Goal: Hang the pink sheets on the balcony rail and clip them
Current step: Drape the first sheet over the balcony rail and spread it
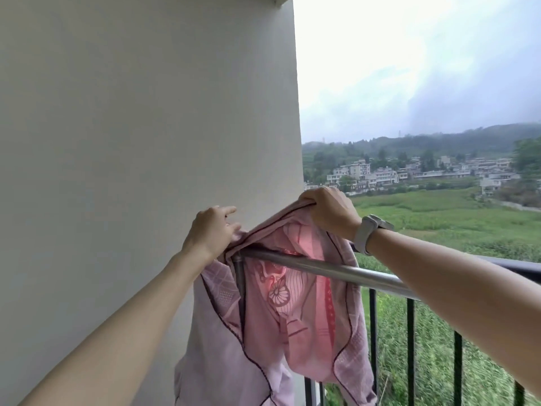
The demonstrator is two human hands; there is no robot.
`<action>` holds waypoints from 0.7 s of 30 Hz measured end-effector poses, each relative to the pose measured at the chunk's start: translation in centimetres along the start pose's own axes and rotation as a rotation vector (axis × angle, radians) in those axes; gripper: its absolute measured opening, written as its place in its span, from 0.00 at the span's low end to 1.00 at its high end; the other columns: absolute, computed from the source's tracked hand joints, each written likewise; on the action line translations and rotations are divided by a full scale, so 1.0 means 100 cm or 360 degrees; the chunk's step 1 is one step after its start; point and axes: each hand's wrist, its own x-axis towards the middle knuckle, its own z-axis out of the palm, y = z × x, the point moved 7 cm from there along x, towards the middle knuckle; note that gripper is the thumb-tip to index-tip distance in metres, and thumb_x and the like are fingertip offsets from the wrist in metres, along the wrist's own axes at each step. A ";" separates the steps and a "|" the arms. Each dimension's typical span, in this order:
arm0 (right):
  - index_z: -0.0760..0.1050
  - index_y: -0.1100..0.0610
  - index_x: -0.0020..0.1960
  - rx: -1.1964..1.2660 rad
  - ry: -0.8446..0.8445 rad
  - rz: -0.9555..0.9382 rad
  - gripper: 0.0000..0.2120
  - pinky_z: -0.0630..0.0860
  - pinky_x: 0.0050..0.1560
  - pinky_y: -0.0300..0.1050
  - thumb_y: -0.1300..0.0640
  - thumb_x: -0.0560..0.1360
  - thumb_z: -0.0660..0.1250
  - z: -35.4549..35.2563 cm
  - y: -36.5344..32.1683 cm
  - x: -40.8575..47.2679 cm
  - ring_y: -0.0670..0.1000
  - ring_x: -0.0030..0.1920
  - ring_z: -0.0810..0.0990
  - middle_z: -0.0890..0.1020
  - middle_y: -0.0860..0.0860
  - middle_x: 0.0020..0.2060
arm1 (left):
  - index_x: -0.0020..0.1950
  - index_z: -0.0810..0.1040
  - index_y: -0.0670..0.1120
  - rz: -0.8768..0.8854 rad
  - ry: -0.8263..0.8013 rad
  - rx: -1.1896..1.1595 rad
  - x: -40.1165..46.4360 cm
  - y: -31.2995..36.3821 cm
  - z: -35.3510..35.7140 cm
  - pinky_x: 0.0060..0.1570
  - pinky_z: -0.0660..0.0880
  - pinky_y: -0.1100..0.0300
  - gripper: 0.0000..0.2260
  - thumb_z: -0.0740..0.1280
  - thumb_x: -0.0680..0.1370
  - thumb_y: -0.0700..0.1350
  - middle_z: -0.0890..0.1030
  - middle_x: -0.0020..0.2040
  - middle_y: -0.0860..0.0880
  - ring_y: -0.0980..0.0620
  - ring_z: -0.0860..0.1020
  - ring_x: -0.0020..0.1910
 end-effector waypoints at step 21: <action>0.69 0.57 0.65 -0.0028 -0.0809 -0.0121 0.19 0.71 0.60 0.51 0.53 0.75 0.61 0.086 -0.040 -0.028 0.57 0.61 0.73 0.75 0.56 0.61 | 0.45 0.82 0.46 -0.0298 0.0086 0.0401 -0.004 -0.061 -0.016 0.46 0.72 0.55 0.10 0.63 0.77 0.50 0.77 0.54 0.45 0.41 0.77 0.48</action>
